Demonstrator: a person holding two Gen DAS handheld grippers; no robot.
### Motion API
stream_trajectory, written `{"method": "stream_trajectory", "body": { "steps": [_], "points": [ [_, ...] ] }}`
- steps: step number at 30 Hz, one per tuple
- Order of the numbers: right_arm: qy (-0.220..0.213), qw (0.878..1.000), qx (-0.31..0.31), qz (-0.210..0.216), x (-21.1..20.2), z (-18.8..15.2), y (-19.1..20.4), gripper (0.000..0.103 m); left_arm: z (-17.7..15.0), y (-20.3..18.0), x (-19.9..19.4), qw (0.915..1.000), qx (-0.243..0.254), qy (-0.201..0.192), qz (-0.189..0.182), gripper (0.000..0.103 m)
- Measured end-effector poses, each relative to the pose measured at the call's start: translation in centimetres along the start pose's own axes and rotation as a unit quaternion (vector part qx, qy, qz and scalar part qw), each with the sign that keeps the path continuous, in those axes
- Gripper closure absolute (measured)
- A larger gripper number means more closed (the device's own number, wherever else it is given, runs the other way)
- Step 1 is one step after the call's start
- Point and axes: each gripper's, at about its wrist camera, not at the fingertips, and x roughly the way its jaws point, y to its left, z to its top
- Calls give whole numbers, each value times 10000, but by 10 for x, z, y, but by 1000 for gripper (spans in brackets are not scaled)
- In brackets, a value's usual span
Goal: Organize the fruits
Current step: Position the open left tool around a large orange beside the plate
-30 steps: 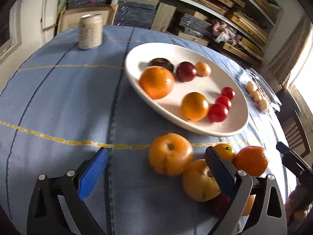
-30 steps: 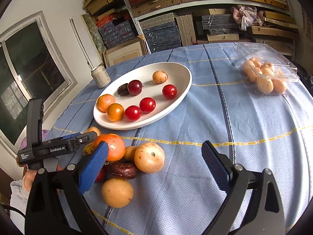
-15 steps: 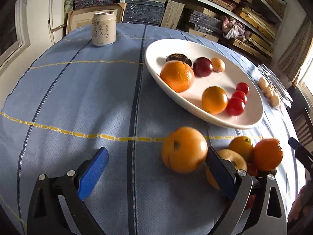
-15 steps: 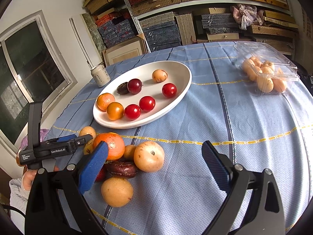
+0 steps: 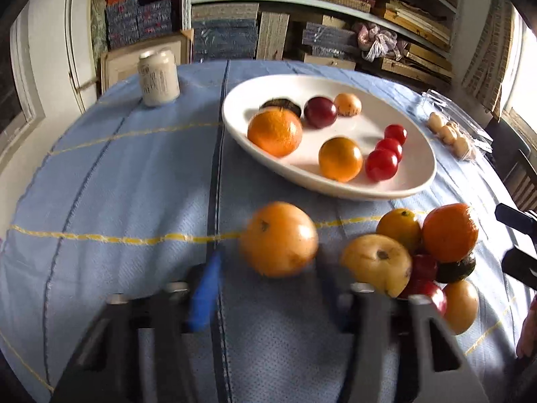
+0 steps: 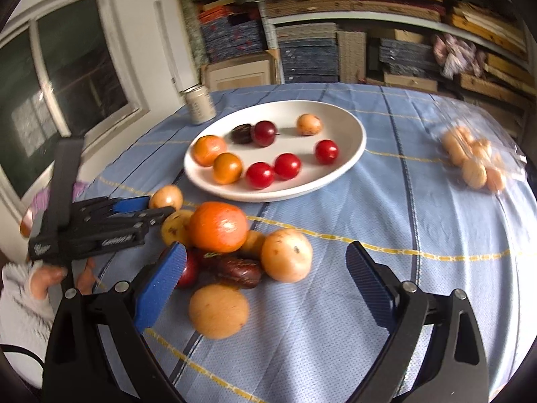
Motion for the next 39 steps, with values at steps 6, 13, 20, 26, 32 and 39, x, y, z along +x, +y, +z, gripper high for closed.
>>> {"method": "stream_trajectory", "body": {
  "steps": [6, 13, 20, 26, 32, 39],
  "points": [
    [55, 9979, -633, 120, -4, -8, 25, 9, 0, 6, 1, 9999, -94, -13, -60, 62],
    [183, 9964, -818, 150, 1, -15, 34, 9, 3, 14, -8, 9990, -307, -283, 124, 27],
    [201, 9963, -821, 147, 2, -17, 34, 9, 4, 8, -14, 9985, -163, -501, 132, 34],
    [261, 9958, -847, 220, 2, -19, 34, 9, 3, 3, -4, 9998, -49, -171, -74, 53],
    [337, 9954, -870, 222, 5, -21, 34, 9, 3, 8, -4, 9996, -181, -204, -17, 44],
    [371, 9953, -869, 223, 6, -22, 35, 9, 5, 2, -10, 9991, -46, -409, 30, 21]
  ]
}}
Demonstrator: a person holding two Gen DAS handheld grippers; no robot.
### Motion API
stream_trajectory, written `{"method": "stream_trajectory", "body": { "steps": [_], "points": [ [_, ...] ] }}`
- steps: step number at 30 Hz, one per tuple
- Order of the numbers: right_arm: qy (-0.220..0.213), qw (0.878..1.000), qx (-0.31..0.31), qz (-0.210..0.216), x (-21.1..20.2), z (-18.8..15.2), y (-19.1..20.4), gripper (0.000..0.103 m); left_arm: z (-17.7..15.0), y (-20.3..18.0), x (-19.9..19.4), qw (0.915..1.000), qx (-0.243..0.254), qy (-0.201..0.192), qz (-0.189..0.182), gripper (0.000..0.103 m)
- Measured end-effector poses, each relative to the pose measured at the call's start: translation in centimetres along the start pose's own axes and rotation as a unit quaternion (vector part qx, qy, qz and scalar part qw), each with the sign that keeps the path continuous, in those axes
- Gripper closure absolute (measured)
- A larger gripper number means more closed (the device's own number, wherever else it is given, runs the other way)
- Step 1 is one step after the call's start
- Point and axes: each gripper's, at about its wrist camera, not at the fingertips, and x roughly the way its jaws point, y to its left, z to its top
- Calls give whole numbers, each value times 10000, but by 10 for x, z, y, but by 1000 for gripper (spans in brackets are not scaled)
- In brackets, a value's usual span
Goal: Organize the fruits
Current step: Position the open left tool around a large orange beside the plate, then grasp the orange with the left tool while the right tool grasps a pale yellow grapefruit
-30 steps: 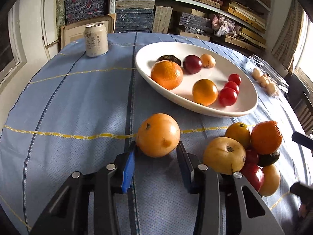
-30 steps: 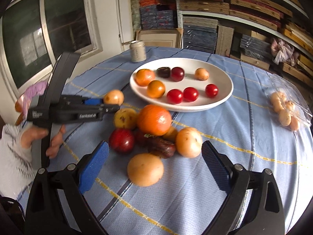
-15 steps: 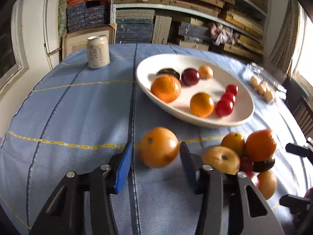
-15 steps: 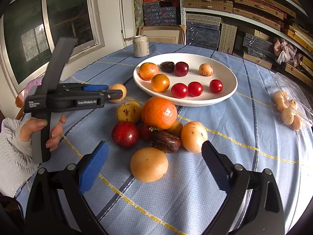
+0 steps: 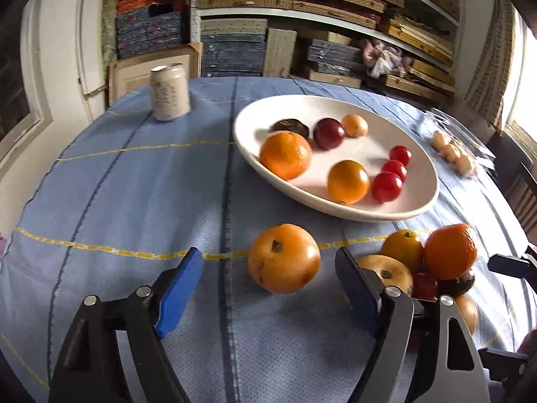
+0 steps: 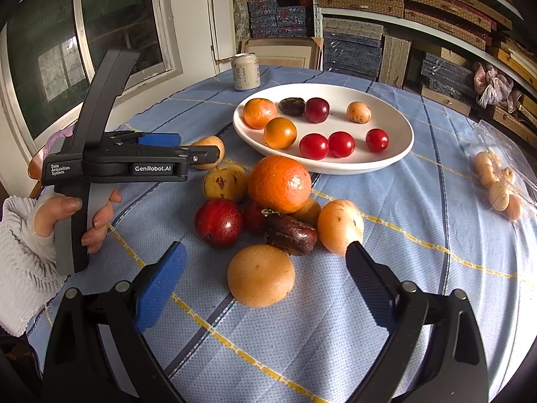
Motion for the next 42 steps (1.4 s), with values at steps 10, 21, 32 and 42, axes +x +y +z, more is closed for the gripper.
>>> {"method": "stream_trajectory", "body": {
  "steps": [10, 21, 32, 42],
  "points": [
    [39, 10000, -14, 35, 1, -1, 1, 9, 0, 1, 7, 9997, -46, 173, -175, 44],
    [86, 9999, -31, 59, 3, -2, 3, 9, 3, 14, 12, 9985, -370, 216, -350, 59],
    [199, 9990, -295, 265, 2, -9, 19, 27, 1, 13, 9, 9988, -336, 224, -280, 59],
    [346, 9991, -207, 106, 10, -13, 14, 35, 1, 12, 9, 9990, -297, 212, -242, 59]
  ]
}}
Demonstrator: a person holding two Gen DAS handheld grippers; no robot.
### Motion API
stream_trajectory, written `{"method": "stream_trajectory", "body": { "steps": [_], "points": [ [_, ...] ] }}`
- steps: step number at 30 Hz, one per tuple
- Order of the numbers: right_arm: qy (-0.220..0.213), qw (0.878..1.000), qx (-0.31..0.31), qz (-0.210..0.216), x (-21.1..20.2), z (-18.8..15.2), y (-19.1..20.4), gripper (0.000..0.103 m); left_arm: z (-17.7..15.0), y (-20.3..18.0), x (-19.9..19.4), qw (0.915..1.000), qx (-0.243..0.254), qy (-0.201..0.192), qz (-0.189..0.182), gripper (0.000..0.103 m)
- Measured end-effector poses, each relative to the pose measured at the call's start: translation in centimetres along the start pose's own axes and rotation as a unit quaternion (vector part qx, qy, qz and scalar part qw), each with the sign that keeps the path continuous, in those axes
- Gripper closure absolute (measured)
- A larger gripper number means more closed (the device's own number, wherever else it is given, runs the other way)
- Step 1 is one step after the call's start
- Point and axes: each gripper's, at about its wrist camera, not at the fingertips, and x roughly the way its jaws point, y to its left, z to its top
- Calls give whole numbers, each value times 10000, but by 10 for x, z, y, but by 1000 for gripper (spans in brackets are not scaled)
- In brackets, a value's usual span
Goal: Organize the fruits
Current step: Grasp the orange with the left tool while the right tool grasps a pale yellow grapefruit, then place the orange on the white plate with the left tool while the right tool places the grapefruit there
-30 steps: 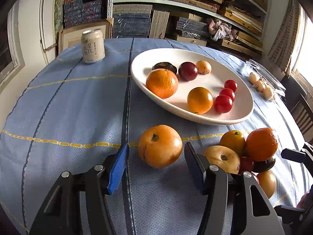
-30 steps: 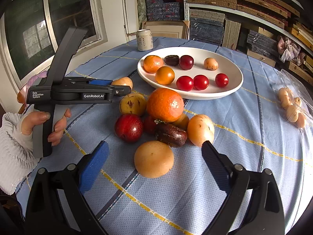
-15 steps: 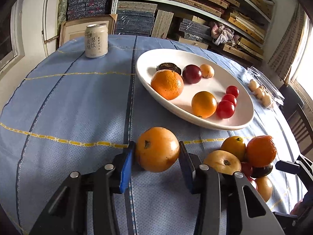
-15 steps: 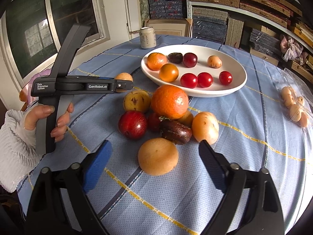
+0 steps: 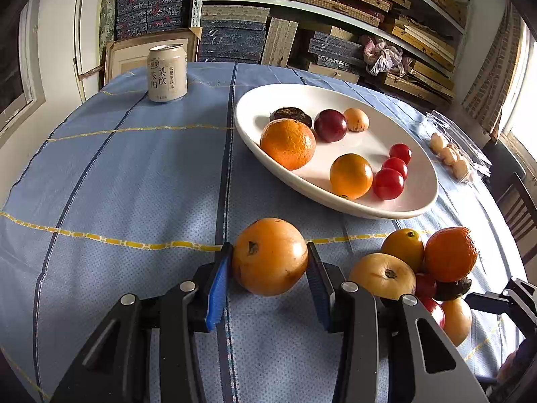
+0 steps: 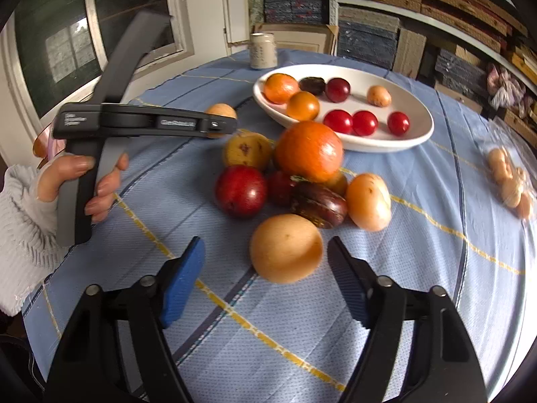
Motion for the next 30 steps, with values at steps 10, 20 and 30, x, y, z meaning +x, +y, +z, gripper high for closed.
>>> {"method": "stream_trajectory", "body": {
  "steps": [10, 20, 30],
  "points": [
    [109, 9997, 171, -97, 11, -2, -9, 57, 0, 0, 0, 10000, -6, 4, -4, 59],
    [-236, 9983, 404, 340, -13, 8, -14, 57, 5, 5, -18, 9995, -164, -273, -49, 59],
    [-1219, 9849, 1194, -300, -50, 69, -72, 57, 59, -33, -28, 9982, 19, -587, -125, 59]
  ]
}}
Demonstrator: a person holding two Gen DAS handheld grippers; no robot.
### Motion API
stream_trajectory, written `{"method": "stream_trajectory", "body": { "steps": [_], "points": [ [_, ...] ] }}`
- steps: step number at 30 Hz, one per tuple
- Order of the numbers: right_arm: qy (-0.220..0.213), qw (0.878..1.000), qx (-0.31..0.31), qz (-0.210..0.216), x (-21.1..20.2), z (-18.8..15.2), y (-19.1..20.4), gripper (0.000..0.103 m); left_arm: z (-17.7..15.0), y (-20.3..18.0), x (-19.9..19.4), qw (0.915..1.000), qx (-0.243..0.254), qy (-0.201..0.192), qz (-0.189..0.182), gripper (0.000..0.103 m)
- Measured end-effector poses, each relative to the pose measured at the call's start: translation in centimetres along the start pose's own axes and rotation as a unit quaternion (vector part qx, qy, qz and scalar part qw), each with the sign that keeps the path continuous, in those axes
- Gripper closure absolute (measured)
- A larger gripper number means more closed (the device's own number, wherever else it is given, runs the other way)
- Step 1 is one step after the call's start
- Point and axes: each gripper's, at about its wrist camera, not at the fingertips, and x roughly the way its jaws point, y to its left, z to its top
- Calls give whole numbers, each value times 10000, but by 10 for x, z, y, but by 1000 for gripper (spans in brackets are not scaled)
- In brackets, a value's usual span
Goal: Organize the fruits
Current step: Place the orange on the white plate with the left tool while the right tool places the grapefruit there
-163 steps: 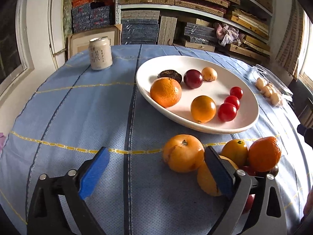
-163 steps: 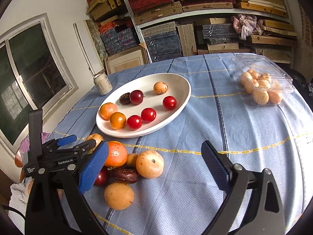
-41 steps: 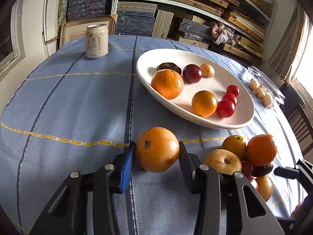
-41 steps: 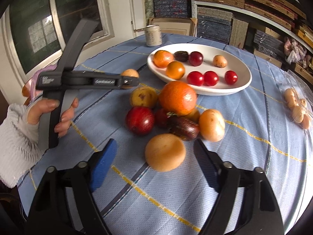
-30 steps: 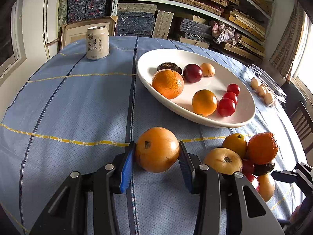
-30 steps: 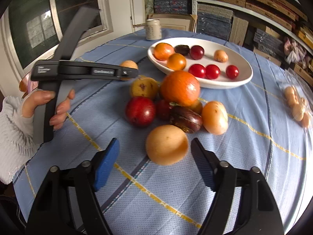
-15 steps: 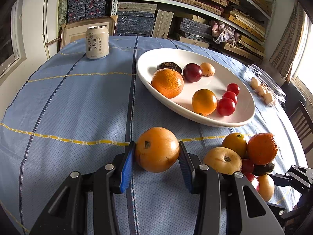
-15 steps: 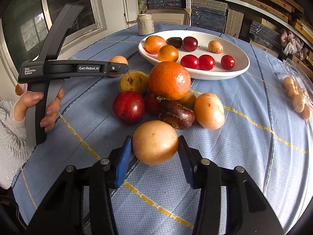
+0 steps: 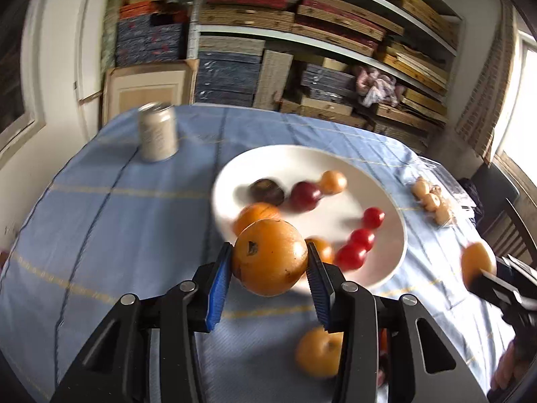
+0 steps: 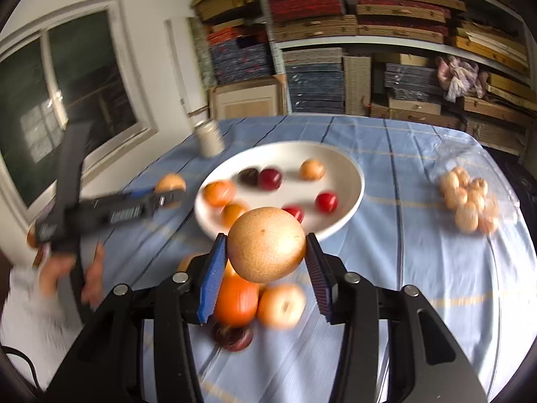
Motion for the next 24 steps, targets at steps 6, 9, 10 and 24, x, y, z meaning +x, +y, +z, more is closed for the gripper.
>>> {"method": "stream_trajectory", "body": {
  "steps": [6, 9, 10, 24],
  "points": [
    [62, 9989, 444, -157, 61, 33, -25, 57, 27, -20, 44, 9997, -103, 119, -177, 59],
    [253, 9989, 363, -167, 89, 34, -28, 57, 31, -21, 66, 9995, -97, 276, -125, 60],
    [296, 9988, 305, -222, 97, 35, -29, 57, 32, -20, 75, 9992, -136, 351, -144, 59],
    [619, 9972, -223, -348, 149, 37, -30, 56, 35, -26, 97, 9990, 83, 432, 2, 48]
  ]
}}
